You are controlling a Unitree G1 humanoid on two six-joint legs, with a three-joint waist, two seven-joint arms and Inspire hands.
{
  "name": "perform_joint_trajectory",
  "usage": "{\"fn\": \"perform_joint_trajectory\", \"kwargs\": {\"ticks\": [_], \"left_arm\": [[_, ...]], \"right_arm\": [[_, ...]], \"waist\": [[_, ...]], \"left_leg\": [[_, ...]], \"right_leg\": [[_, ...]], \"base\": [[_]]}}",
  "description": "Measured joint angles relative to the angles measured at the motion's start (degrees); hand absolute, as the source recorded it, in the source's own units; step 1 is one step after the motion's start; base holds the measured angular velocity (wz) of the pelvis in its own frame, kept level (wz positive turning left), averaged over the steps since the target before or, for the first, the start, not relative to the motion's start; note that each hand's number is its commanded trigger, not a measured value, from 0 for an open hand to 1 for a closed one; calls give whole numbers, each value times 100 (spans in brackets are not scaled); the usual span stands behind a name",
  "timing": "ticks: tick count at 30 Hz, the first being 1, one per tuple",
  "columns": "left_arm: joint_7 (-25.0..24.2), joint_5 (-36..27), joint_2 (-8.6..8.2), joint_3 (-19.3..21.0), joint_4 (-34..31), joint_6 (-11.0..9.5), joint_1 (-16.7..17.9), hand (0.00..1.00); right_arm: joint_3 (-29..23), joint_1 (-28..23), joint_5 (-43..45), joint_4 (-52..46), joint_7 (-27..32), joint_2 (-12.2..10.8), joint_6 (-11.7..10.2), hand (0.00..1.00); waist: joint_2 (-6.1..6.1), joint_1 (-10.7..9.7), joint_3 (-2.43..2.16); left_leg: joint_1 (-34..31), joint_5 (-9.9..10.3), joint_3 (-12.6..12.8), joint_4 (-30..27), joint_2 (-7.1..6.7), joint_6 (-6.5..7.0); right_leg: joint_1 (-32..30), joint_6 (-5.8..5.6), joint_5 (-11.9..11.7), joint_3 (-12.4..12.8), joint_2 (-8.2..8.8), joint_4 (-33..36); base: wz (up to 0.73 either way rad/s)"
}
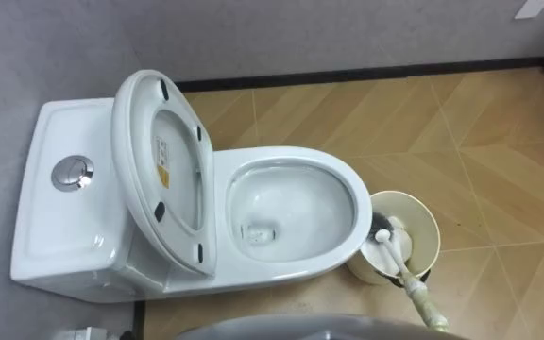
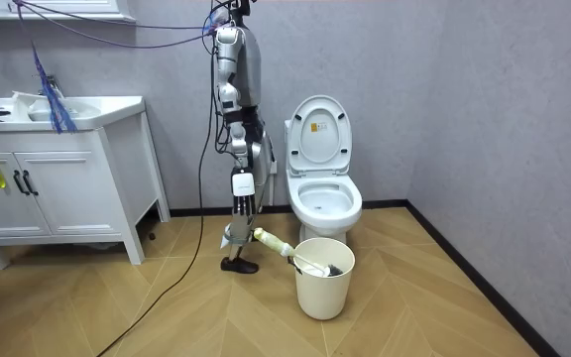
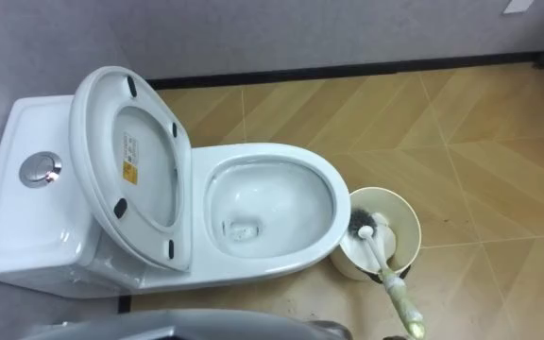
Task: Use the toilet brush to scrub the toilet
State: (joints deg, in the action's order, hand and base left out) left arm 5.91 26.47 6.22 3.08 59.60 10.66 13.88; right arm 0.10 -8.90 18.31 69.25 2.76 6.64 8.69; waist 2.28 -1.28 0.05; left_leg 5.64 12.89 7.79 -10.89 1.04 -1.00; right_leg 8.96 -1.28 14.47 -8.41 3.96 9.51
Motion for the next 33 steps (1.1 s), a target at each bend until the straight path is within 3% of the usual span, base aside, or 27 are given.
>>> {"fn": "perform_joint_trajectory", "kwargs": {"ticks": [9, 15, 23, 28, 33], "left_arm": [[2, 4, -1, 1, 5, -34, 16, 0], [2, 8, -1, 12, 5, -161, 13, 0], [4, 1, 2, 14, 9, -524, -109, 0], [5, -1, 23, 20, 68, -764, -193, 0], [5, -24, 58, 25, 79, -926, -210, 0]], "right_arm": [[7, 118, -1, -74, 362, 8, -192, 0], [5, 115, -175, -408, 704, 0, -469, 0], [35, 177, -691, -681, 945, -4, -1067, 0], [30, 328, -667, -724, 990, -8, -1266, 0], [13, 338, -648, -1086, 1294, 12, -1481, 0]], "waist": [[-14, 32, 2], [-22, 77, 2], [-49, 155, 1], [-44, 155, 32], [-50, 153, 14]], "left_leg": [[3, 0, -10, 1, 0, 0], [-13, 0, -11, 4, -2, 0], [-84, 0, -64, 7, -6, 0], [-89, 0, -64, 12, -10, 0], [-132, 0, -51, 13, -8, 0]], "right_leg": [[6, 0, 0, -7, -2, -6], [10, 0, 0, -11, -2, -79], [1, 2, -16, -106, -5, -84], [-3, 2, -16, -126, -2, -84], [-52, 2, -17, -127, 0, -71]], "base": [[0], [0], [5], [1], [0]]}}
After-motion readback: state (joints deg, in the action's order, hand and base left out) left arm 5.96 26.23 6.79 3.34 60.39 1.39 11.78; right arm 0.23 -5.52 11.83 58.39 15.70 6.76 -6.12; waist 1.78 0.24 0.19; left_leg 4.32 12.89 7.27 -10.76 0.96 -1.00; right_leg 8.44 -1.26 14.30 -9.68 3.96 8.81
